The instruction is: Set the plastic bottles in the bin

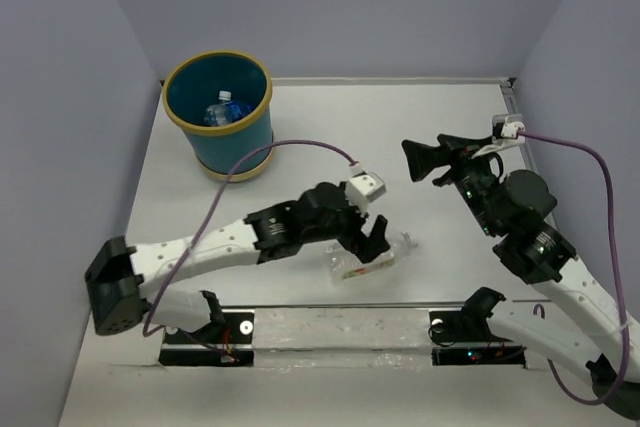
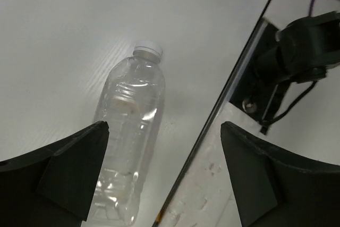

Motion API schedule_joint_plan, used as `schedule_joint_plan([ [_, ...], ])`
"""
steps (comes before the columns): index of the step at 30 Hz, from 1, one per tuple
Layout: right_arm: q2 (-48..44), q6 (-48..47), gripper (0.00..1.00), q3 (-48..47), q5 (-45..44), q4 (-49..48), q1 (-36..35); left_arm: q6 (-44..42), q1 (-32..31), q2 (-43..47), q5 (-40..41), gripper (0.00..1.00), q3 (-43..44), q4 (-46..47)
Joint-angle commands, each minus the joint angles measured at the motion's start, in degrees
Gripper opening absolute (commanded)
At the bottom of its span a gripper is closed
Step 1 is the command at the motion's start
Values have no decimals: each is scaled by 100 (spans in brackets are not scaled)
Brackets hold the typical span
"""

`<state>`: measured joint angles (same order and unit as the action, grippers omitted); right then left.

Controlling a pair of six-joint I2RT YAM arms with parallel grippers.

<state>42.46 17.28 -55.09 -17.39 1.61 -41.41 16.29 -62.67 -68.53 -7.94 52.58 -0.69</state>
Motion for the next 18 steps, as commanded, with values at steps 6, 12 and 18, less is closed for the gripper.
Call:
schedule_joint_plan([
  [6, -1274, -5, 95, 139, -266, 1219, 19, -1321, -746, -2594, 2060, 99, 1343, -731],
  [12, -1503, -84, 95, 253, -54, 1334, 19, -1559, -764, -2788, 2332, 99, 1431, -511],
  [18, -1530, -198, 95, 262, -142, 1351, 19, -1603, -764, -3034, 2113, 99, 1352, -529],
])
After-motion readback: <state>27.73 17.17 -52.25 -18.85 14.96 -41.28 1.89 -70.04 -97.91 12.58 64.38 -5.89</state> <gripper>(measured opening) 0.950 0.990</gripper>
